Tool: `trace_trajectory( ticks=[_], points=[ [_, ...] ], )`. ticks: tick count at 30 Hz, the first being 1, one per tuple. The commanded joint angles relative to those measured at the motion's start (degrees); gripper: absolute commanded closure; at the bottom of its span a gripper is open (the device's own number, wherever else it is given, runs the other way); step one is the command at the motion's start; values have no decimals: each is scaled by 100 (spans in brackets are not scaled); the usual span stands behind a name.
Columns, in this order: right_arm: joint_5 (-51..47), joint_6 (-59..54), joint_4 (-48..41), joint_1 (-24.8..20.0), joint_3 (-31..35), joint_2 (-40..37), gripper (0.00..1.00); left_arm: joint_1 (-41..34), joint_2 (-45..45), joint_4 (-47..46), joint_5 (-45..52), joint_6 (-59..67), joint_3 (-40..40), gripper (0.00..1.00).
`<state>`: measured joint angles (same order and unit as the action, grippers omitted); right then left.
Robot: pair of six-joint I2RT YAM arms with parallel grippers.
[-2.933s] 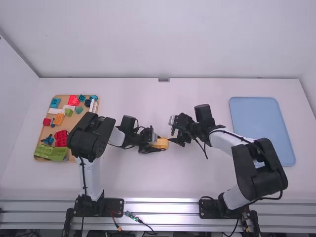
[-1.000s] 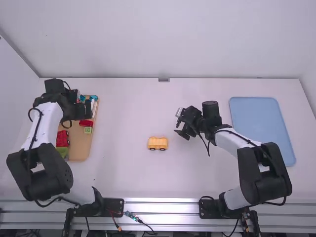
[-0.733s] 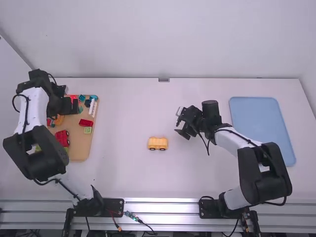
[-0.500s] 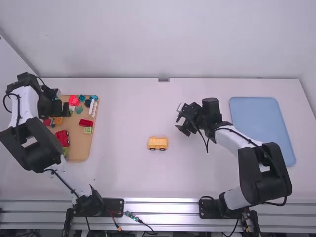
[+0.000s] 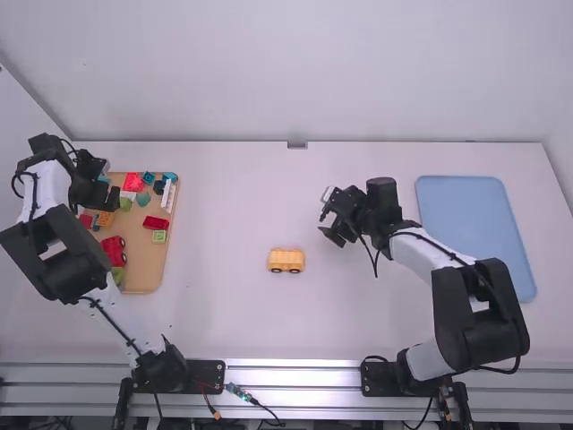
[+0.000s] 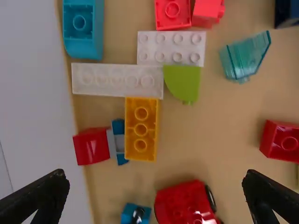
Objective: Assemble lego blocks to make yellow taxi
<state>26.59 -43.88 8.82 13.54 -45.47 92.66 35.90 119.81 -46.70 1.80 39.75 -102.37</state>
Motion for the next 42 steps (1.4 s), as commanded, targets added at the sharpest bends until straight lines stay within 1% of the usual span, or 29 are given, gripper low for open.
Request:
trace_trajectory(
  ticks=[1, 5, 8, 11, 14, 18, 21, 24, 26, 27, 31, 35, 42],
  points=[
    [-13, 44, -35, -11, -107, -145, 1, 26, 143, 36, 74, 195, 44, 1],
    [-11, 39, -72, -11, -107, -143, 1, 278, 148, 163, 953, 306, 44, 2],
    [-11, 42, -74, -11, -109, -143, 1, 415, 148, 110, 1239, 212, 44, 4],
    [-7, 39, -70, -11, -107, -143, 1, 542, 183, 5, 1034, 216, 44, 1],
    [-4, 39, -70, -11, -107, -143, 1, 492, 259, -71, 750, 208, 42, 1],
    [-7, 42, -70, -11, -107, -143, 1, 507, 469, -17, 833, 212, 33, 1],
    [-7, 44, -72, -11, -107, -143, 1, 494, 583, -113, 953, 485, 33, 1],
    [-4, 39, -68, -11, -107, -143, 1, 527, 598, -100, 820, 483, 35, 0],
    [-4, 44, -68, -11, -107, -143, 1, 535, 598, -89, 905, 476, 31, 1],
    [-9, 42, -68, -11, -107, -143, 1, 535, 600, -52, 1056, 503, 39, 3],
    [-7, 42, -70, -11, -107, -143, 1, 527, 705, 16, 1078, 380, 17, 3],
    [-7, 39, -70, -11, -107, -143, 1, 507, 865, 132, 1064, 330, 0, 11],
    [-4, 61, -70, -11, -107, -143, 1, 503, 908, 250, 1099, 334, 0, 9]
  ],
)
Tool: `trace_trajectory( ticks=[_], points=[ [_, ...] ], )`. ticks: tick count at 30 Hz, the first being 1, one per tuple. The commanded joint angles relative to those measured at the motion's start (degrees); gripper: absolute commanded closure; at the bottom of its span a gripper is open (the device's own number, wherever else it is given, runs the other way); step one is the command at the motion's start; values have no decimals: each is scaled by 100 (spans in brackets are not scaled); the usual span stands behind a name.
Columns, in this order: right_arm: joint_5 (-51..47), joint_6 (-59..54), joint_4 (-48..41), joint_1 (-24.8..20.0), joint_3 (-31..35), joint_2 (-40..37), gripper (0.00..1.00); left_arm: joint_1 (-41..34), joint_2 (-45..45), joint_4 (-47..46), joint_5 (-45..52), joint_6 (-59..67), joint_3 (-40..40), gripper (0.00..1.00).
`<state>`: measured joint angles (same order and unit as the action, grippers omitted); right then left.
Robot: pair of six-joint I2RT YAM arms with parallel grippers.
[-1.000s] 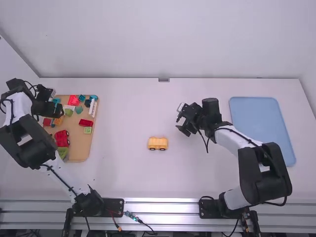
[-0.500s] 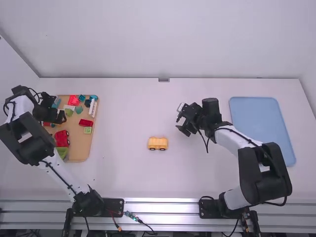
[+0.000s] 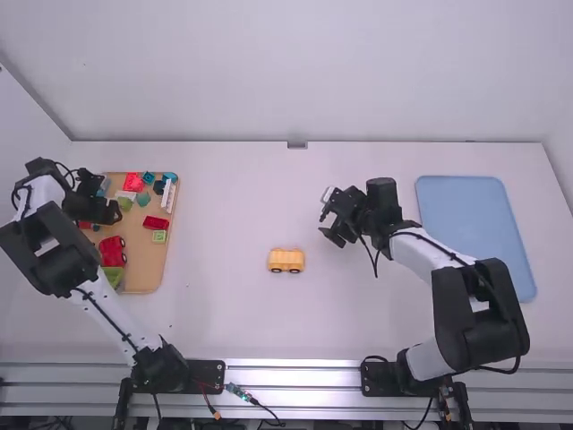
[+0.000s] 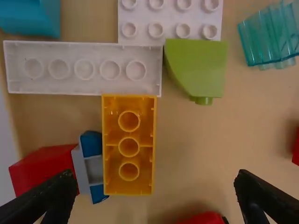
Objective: Assemble lego blocks to make yellow taxi
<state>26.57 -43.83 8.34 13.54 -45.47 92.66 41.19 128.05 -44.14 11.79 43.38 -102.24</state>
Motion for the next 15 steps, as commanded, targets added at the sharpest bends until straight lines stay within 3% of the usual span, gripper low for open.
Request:
trace_trajectory(
  ticks=[1, 8, 15],
  points=[
    [-2, 57, -24, -11, -107, -143, 1, -26, 84, 3, 103, -55, -11, 7],
    [44, 59, -24, -11, -107, -143, 1, -37, 126, 75, -391, -560, -42, 1],
    [39, 166, -22, -11, -109, -143, 1, -92, 126, -502, -382, -634, -459, 6]
  ],
)
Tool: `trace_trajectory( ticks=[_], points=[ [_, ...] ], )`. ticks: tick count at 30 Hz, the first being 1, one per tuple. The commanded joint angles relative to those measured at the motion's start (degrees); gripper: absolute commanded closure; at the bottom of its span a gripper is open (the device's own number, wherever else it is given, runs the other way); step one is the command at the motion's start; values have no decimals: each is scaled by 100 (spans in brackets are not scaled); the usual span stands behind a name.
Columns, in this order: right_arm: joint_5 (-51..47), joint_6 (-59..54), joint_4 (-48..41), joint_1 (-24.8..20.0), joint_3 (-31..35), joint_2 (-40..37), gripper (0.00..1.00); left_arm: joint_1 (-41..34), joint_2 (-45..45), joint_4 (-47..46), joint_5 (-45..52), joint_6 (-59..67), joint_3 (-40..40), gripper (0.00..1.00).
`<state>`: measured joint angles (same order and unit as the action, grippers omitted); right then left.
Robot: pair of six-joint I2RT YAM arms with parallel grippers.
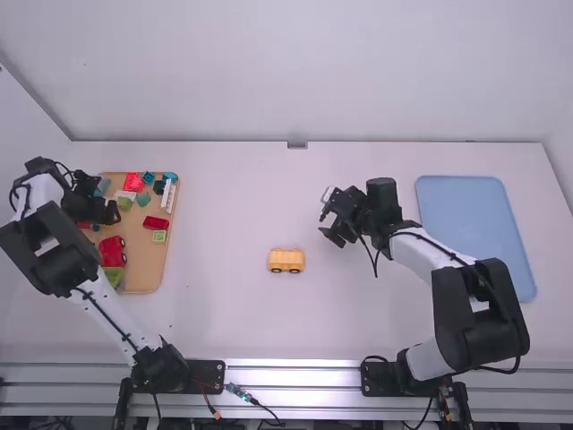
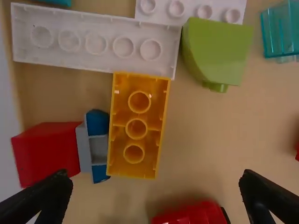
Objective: Assemble lego blocks to make yellow taxi
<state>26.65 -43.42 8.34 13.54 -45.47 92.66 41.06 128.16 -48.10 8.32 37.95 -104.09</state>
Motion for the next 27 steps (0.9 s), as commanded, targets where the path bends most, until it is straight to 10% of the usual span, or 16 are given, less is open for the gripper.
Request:
trace_trajectory(
  ticks=[1, 27],
  points=[
    [31, 122, -26, -9, -107, -143, 1, -98, 115, -124, -46, -105, -295, 6],
    [28, 118, -129, -9, -109, -143, 1, -247, 836, -817, -254, -343, -1244, 19]
  ],
)
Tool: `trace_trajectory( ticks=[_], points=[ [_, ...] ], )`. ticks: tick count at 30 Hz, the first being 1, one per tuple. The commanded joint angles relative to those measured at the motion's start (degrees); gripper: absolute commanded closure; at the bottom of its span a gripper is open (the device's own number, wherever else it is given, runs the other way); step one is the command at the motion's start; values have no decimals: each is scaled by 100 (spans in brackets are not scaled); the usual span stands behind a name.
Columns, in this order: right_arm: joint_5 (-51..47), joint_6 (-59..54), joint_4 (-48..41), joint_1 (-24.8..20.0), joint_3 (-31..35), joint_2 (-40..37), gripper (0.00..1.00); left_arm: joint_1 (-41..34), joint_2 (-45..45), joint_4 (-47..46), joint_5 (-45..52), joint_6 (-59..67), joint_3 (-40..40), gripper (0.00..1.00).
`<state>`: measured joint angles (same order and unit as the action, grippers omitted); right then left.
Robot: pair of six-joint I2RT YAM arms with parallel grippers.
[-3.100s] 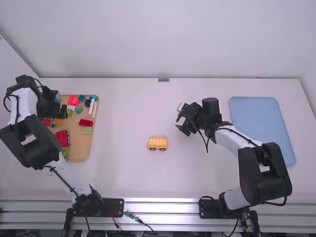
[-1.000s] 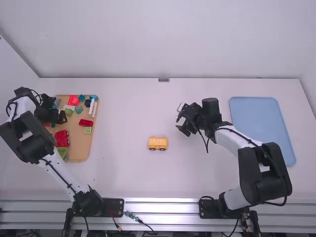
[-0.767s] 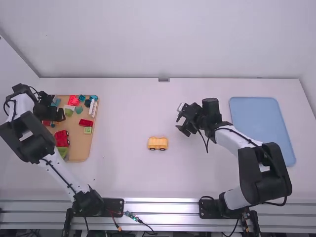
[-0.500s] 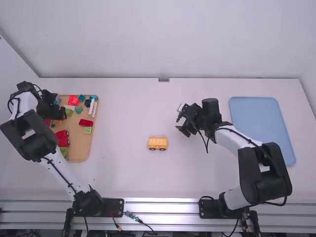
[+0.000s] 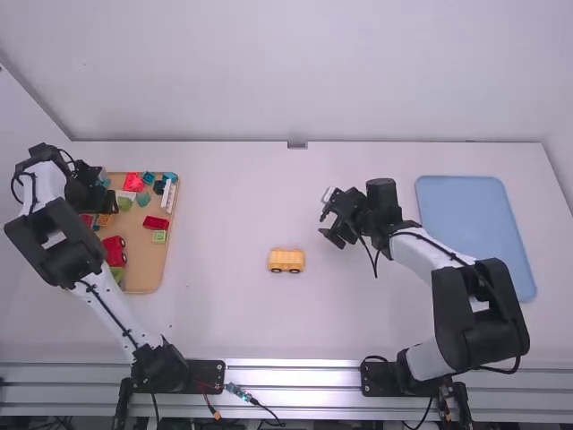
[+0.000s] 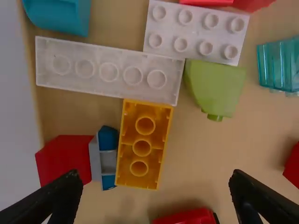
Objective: Assemble lego blocks to make yellow taxi
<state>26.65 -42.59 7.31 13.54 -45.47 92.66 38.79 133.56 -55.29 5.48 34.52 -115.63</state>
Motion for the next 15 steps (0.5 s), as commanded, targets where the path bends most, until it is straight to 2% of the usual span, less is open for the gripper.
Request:
trace_trajectory(
  ticks=[1, 6, 10, 15],
  points=[
    [28, 37, -28, 2, -109, -143, 0, -20, 331, -121, -28, -7, -116, 20],
    [28, 39, -28, -15, -107, -143, 1, -17, 357, -274, 0, 341, -103, 21],
    [28, 37, -28, 7, -107, -143, 1, -11, 357, -150, 0, 599, 96, 12],
    [28, 35, -28, 7, -107, -143, 1, -22, 357, 300, -15, 584, 385, 8]
  ],
)
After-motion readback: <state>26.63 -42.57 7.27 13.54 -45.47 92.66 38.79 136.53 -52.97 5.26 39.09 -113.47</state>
